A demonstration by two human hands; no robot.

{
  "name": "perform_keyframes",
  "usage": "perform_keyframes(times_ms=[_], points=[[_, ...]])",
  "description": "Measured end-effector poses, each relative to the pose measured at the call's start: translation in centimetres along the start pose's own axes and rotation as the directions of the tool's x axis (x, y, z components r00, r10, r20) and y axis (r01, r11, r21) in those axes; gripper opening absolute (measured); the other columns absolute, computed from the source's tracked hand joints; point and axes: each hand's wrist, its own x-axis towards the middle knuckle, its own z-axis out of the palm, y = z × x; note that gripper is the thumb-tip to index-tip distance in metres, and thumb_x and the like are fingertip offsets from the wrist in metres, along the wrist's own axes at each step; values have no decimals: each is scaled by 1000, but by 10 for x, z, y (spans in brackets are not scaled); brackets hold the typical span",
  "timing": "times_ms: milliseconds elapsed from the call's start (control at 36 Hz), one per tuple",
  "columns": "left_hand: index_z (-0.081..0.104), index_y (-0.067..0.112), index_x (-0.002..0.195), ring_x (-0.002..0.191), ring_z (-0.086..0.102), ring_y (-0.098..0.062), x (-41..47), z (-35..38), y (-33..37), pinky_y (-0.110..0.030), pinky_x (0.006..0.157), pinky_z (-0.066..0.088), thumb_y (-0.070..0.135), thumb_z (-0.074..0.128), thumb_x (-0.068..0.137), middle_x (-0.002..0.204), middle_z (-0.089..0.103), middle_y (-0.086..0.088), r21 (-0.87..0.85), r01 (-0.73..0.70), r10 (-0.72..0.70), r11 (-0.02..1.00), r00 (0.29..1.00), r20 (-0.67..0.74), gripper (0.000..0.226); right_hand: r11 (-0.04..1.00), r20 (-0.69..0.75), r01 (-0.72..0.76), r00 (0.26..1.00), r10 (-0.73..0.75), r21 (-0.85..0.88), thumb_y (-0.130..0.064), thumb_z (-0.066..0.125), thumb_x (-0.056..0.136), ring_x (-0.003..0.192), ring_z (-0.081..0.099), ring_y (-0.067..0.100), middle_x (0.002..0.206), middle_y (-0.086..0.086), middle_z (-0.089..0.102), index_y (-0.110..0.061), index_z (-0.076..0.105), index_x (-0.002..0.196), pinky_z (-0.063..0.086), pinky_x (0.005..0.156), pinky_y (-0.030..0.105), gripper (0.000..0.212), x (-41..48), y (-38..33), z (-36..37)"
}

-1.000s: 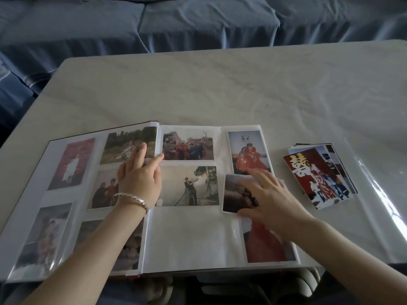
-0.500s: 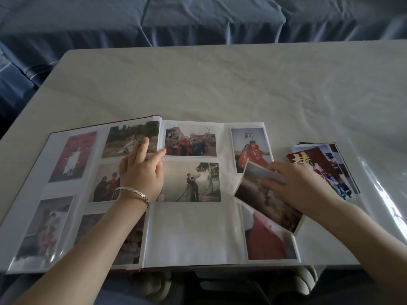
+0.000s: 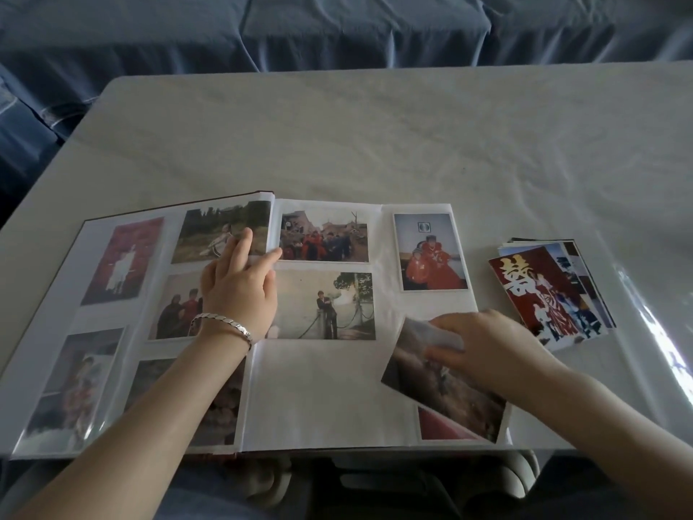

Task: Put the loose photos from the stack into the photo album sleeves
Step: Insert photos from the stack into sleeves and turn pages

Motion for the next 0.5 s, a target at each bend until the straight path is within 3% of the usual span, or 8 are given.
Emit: perform_keyframes(times_ms=[56, 111, 222, 306, 417, 500], points=[[55, 25, 131, 144, 11, -21, 0, 0, 0, -37, 113, 7, 16, 42, 97, 156, 17, -3, 2, 1, -1, 1000, 1000, 1, 37, 999, 82, 37, 996, -36, -16, -35, 56, 91, 78, 61, 3, 91, -11, 62, -25, 62, 100, 52, 70, 18, 15, 0, -2, 2], [55, 25, 130, 144, 12, -21, 0, 0, 0, -37, 113, 8, 16, 42, 97, 156, 17, -3, 6, -2, 2, 1000, 1000, -1, 37, 997, 115, 1, 993, -10, 76, -45, 62, 84, 77, 61, 1, 91, -11, 66, -30, 65, 99, 50, 68, 16, 22, 0, -3, 0], [56, 24, 130, 144, 14, -22, 0, 1, 0, -38, 113, 8, 15, 43, 96, 156, 18, -4, 10, -5, 5, 1000, 1000, -4, 37, 985, 178, 22, 983, -53, 170, -49, 65, 80, 90, 58, 1, 110, -13, 64, -32, 61, 117, 49, 80, 20, 41, 5, -8, 1], [56, 24, 130, 144, 14, -23, 0, 1, 0, -38, 113, 9, 15, 44, 96, 156, 18, -4, 14, -5, 5, 1000, 1000, -3, 37, 976, 196, 49, 976, -92, 214, -48, 66, 80, 95, 54, 1, 116, -13, 61, -31, 60, 119, 44, 79, 16, 43, 9, -16, 3], [56, 24, 130, 144, 14, -23, 1, 0, 0, -39, 113, 9, 15, 44, 96, 156, 19, -4, 20, -9, 9, 1000, 1000, 0, 37, 977, 217, 38, 973, -84, 210, -47, 65, 81, 109, 55, 10, 121, -6, 59, -30, 57, 119, 44, 85, 22, 42, 16, -26, 7], [56, 24, 130, 144, 14, -24, 0, 0, 0, -40, 113, 9, 16, 44, 96, 156, 18, -5, 21, -12, 12, 1000, 1000, -1, 37, 979, 218, 31, 973, -76, 204, -52, 64, 79, 105, 56, 10, 117, -7, 60, -33, 56, 117, 46, 80, 21, 43, 17, -24, 7]])
